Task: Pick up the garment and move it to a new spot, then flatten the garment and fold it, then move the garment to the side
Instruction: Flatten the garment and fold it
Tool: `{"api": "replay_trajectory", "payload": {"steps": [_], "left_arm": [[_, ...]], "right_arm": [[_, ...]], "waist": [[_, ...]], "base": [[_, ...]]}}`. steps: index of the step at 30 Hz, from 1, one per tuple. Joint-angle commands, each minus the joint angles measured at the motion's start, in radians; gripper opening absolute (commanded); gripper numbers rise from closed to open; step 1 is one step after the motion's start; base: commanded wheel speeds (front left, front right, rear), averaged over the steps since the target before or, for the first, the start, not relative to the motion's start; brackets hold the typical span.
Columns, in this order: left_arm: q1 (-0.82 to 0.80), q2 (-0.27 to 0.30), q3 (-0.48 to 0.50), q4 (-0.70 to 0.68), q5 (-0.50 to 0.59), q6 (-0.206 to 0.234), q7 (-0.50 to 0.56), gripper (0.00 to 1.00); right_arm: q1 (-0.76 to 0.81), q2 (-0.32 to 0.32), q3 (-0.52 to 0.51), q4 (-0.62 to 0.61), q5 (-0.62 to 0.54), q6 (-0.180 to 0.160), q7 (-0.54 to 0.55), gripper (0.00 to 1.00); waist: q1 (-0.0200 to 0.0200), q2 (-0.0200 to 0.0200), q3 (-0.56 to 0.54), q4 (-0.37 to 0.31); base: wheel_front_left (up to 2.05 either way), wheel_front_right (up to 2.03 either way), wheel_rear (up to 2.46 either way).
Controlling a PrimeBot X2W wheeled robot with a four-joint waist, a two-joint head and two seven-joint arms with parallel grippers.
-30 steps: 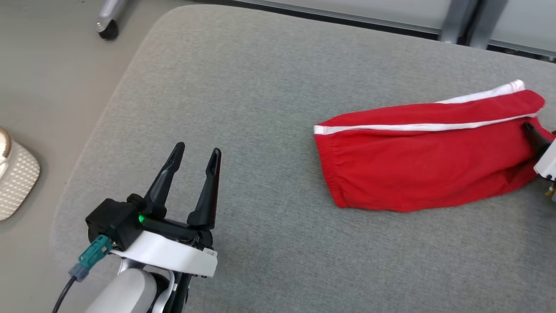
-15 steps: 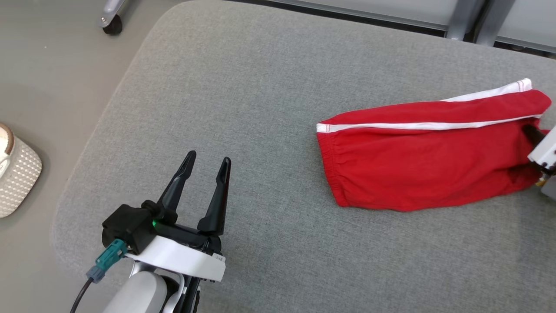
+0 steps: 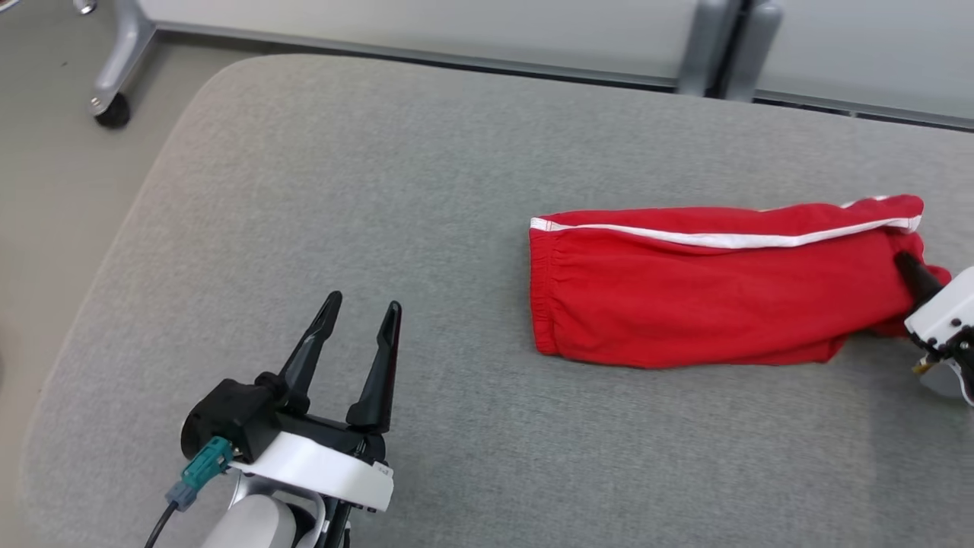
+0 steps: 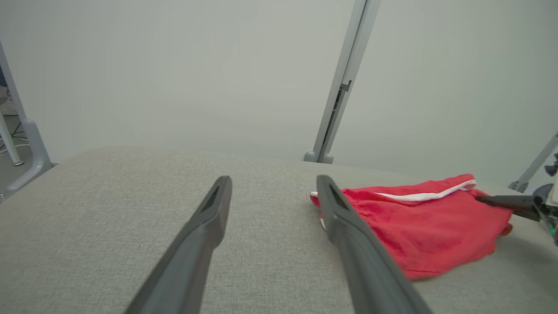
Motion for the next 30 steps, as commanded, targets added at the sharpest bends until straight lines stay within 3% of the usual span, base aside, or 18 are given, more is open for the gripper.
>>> {"api": "replay_trajectory", "payload": {"steps": [1, 8, 15, 23, 30], "left_arm": [[0.016, -0.003, 0.016, 0.007, 0.008, -0.003, -0.004, 1.0], [0.045, -0.024, 0.036, 0.031, 0.026, -0.028, -0.005, 1.0], [0.058, -0.035, 0.042, 0.054, 0.037, -0.043, -0.004, 1.0], [0.067, -0.04, 0.043, 0.085, 0.037, -0.053, -0.004, 1.0], [0.059, -0.042, 0.032, 0.102, 0.034, -0.06, -0.002, 1.0]], "right_arm": [[0.029, -0.013, 0.004, -0.016, 0.011, 0.0, -0.018, 0.0], [0.098, -0.036, 0.036, -0.036, 0.013, 0.0, -0.062, 0.0], [0.071, -0.035, 0.097, -0.071, -0.03, 0.0, -0.118, 0.0], [-0.015, 0.051, 0.21, -0.139, -0.095, 0.0, -0.138, 0.0], [-0.042, 0.137, 0.285, -0.101, -0.104, 0.0, -0.094, 0.0]], "waist": [[0.0, 0.0, -0.035, -0.046], [0.0, 0.0, -0.087, -0.118], [0.0, 0.0, -0.115, -0.134], [0.0, 0.0, -0.138, -0.084], [0.0, 0.0, -0.142, -0.018]], "base": [[0.0, 0.0, 0.0], [0.0, 0.0, 0.0], [0.0, 0.0, 0.0], [0.0, 0.0, 0.0], [0.0, 0.0, 0.0]]}}
